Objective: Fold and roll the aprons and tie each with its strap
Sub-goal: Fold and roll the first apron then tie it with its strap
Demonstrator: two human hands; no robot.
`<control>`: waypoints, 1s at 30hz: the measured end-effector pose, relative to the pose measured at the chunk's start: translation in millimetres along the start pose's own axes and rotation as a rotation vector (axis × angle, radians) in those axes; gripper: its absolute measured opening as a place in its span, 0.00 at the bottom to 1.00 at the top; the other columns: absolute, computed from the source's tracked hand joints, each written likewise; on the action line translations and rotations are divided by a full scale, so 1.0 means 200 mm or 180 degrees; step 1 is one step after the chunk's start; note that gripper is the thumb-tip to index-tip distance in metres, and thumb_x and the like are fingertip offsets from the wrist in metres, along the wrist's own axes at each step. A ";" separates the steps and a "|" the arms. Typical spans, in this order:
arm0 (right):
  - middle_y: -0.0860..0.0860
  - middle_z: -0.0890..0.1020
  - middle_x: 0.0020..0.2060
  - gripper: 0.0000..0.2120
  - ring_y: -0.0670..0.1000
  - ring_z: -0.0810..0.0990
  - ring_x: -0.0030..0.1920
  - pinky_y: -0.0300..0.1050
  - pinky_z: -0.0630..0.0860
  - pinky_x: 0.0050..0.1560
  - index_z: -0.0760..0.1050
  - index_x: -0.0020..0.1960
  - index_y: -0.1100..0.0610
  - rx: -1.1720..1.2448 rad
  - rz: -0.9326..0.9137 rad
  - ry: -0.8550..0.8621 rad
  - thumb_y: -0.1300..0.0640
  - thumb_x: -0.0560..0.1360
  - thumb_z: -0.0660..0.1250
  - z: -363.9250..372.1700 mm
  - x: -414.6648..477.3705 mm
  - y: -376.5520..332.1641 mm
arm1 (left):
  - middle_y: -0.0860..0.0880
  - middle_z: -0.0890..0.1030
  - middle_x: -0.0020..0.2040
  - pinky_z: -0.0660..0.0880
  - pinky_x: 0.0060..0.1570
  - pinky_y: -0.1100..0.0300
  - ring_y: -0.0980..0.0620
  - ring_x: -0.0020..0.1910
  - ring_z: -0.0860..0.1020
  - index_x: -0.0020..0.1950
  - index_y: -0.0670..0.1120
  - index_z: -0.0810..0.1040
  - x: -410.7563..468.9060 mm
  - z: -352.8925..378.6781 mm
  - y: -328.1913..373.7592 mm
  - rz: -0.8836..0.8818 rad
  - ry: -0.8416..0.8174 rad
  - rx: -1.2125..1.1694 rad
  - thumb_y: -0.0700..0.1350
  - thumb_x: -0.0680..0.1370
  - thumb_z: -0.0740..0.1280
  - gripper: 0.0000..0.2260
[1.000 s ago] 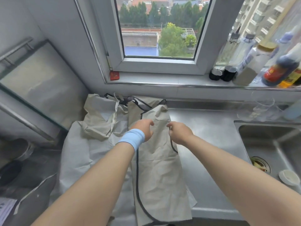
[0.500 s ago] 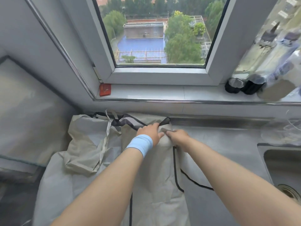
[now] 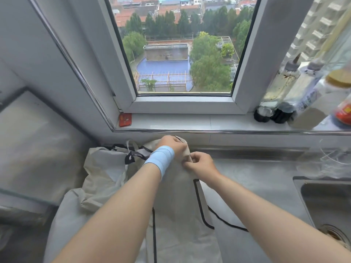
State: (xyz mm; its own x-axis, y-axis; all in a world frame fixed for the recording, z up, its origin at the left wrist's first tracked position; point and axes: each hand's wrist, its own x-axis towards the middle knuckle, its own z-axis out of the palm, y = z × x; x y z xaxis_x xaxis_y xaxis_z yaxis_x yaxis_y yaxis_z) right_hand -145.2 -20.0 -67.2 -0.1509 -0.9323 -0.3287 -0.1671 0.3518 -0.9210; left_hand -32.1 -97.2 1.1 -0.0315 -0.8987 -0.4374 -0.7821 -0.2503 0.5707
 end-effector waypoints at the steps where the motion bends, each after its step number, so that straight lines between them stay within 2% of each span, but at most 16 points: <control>1: 0.45 0.81 0.33 0.06 0.45 0.77 0.33 0.41 0.75 0.34 0.82 0.42 0.54 0.0046 -0.0003 0.0030 0.59 0.66 0.72 0.00 -0.02 -0.02 | 0.55 0.75 0.33 0.72 0.44 0.63 0.52 0.39 0.75 0.33 0.49 0.76 -0.02 -0.03 -0.01 -0.0026 -0.0014 -0.0262 0.46 0.74 0.65 0.10; 4: 0.45 0.82 0.33 0.07 0.45 0.78 0.33 0.40 0.75 0.34 0.83 0.43 0.53 0.0058 -0.0085 0.0043 0.61 0.66 0.72 -0.01 -0.08 -0.05 | 0.52 0.79 0.40 0.72 0.53 0.62 0.51 0.46 0.77 0.38 0.48 0.80 -0.09 -0.08 -0.07 -0.0077 0.0116 -0.0758 0.46 0.75 0.70 0.06; 7: 0.45 0.82 0.31 0.09 0.45 0.77 0.32 0.39 0.74 0.33 0.83 0.44 0.51 0.0067 -0.0171 0.0026 0.63 0.68 0.71 0.01 -0.15 -0.08 | 0.48 0.82 0.50 0.73 0.52 0.60 0.48 0.50 0.79 0.50 0.46 0.83 -0.18 -0.13 -0.10 -0.0150 0.0209 -0.0693 0.46 0.76 0.67 0.07; 9: 0.46 0.80 0.30 0.10 0.45 0.73 0.31 0.38 0.69 0.33 0.83 0.46 0.49 -0.0115 -0.0280 -0.0034 0.62 0.70 0.69 0.02 -0.18 -0.10 | 0.47 0.80 0.51 0.73 0.47 0.60 0.47 0.46 0.78 0.57 0.43 0.80 -0.23 -0.16 -0.08 -0.0218 -0.0018 -0.0550 0.48 0.77 0.65 0.13; 10: 0.50 0.81 0.31 0.11 0.46 0.73 0.32 0.40 0.69 0.34 0.83 0.46 0.48 -0.0216 -0.0359 -0.0070 0.62 0.70 0.67 0.04 -0.20 -0.11 | 0.47 0.78 0.47 0.72 0.42 0.60 0.48 0.41 0.76 0.57 0.42 0.79 -0.27 -0.19 -0.07 -0.0273 -0.0165 -0.0657 0.50 0.77 0.65 0.14; 12: 0.55 0.85 0.38 0.17 0.47 0.75 0.35 0.44 0.70 0.38 0.83 0.48 0.45 -0.0348 -0.0546 -0.0113 0.63 0.69 0.62 0.06 -0.23 -0.14 | 0.50 0.75 0.38 0.69 0.40 0.60 0.50 0.37 0.73 0.47 0.45 0.79 -0.34 -0.23 -0.07 -0.0166 -0.0272 -0.0618 0.53 0.76 0.68 0.11; 14: 0.52 0.85 0.41 0.23 0.48 0.78 0.38 0.44 0.72 0.39 0.82 0.50 0.41 -0.0414 -0.0700 -0.0160 0.63 0.66 0.58 0.08 -0.27 -0.17 | 0.52 0.77 0.37 0.70 0.43 0.61 0.49 0.40 0.76 0.42 0.48 0.80 -0.38 -0.27 -0.10 0.0139 -0.0070 -0.0508 0.53 0.74 0.71 0.09; 16: 0.47 0.86 0.42 0.25 0.50 0.82 0.42 0.47 0.77 0.42 0.80 0.53 0.39 -0.0415 -0.0753 -0.0196 0.61 0.65 0.58 0.09 -0.30 -0.22 | 0.53 0.81 0.41 0.72 0.46 0.62 0.50 0.43 0.78 0.44 0.48 0.84 -0.41 -0.30 -0.12 0.0332 0.0332 -0.0881 0.50 0.74 0.72 0.06; 19: 0.41 0.86 0.44 0.23 0.48 0.84 0.48 0.47 0.80 0.47 0.81 0.53 0.38 -0.0517 -0.0638 -0.0234 0.60 0.67 0.61 0.10 -0.33 -0.26 | 0.52 0.82 0.44 0.71 0.44 0.64 0.54 0.41 0.77 0.45 0.47 0.83 -0.45 -0.30 -0.16 0.0516 0.0773 -0.1490 0.47 0.75 0.71 0.04; 21: 0.39 0.85 0.40 0.17 0.43 0.83 0.42 0.41 0.78 0.42 0.82 0.51 0.40 -0.0748 -0.0547 -0.0293 0.57 0.68 0.65 0.11 -0.34 -0.29 | 0.50 0.82 0.45 0.73 0.39 0.66 0.55 0.39 0.78 0.50 0.47 0.81 -0.48 -0.31 -0.17 0.0644 0.0690 -0.1860 0.43 0.77 0.69 0.03; 23: 0.42 0.80 0.30 0.06 0.45 0.75 0.34 0.41 0.70 0.35 0.81 0.42 0.51 -0.0894 -0.0385 -0.0074 0.52 0.69 0.65 0.10 -0.35 -0.30 | 0.48 0.82 0.48 0.74 0.37 0.68 0.53 0.42 0.80 0.54 0.48 0.79 -0.49 -0.32 -0.19 0.0664 0.0619 -0.2183 0.41 0.78 0.67 0.06; 25: 0.45 0.74 0.27 0.10 0.50 0.72 0.35 0.44 0.66 0.33 0.75 0.34 0.56 -0.1190 -0.0302 0.0404 0.52 0.71 0.65 0.05 -0.33 -0.29 | 0.49 0.82 0.49 0.74 0.40 0.66 0.51 0.45 0.80 0.54 0.49 0.78 -0.49 -0.33 -0.23 0.0744 0.0674 -0.1861 0.40 0.78 0.66 0.07; 26: 0.46 0.76 0.30 0.10 0.53 0.76 0.39 0.45 0.68 0.36 0.74 0.35 0.55 -0.1421 -0.0251 0.0662 0.52 0.73 0.65 0.02 -0.32 -0.29 | 0.51 0.82 0.48 0.73 0.44 0.65 0.52 0.46 0.80 0.53 0.49 0.78 -0.49 -0.33 -0.26 0.0795 0.0670 -0.1552 0.39 0.77 0.66 0.08; 27: 0.50 0.80 0.38 0.05 0.56 0.79 0.46 0.46 0.72 0.42 0.77 0.41 0.52 -0.1631 -0.0175 0.0850 0.53 0.74 0.65 0.00 -0.31 -0.27 | 0.52 0.82 0.47 0.72 0.46 0.64 0.53 0.46 0.79 0.53 0.50 0.79 -0.49 -0.33 -0.29 0.0813 0.0623 -0.1275 0.39 0.77 0.66 0.08; 28: 0.54 0.81 0.50 0.09 0.59 0.78 0.56 0.48 0.74 0.51 0.78 0.53 0.51 -0.1786 -0.0096 0.0972 0.53 0.75 0.66 -0.03 -0.30 -0.24 | 0.53 0.81 0.46 0.71 0.48 0.64 0.54 0.46 0.78 0.53 0.50 0.79 -0.49 -0.31 -0.31 0.0833 0.0555 -0.1036 0.40 0.77 0.66 0.08; 30: 0.58 0.71 0.67 0.31 0.61 0.70 0.66 0.53 0.70 0.64 0.61 0.76 0.54 -0.2154 0.0049 0.0843 0.54 0.75 0.67 -0.04 -0.30 -0.16 | 0.54 0.81 0.45 0.70 0.49 0.65 0.54 0.46 0.78 0.52 0.50 0.80 -0.49 -0.25 -0.37 0.0825 0.0406 -0.0593 0.40 0.77 0.65 0.08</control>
State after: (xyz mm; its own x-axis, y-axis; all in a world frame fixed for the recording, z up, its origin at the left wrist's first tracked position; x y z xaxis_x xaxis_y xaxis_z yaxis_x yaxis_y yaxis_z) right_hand -139.8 25.1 -17.2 -0.3745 -0.9054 -0.1999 -0.7164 0.4195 -0.5575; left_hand 58.9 -7.8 36.5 -0.1269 -0.9759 -0.1774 -0.6308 -0.0587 0.7738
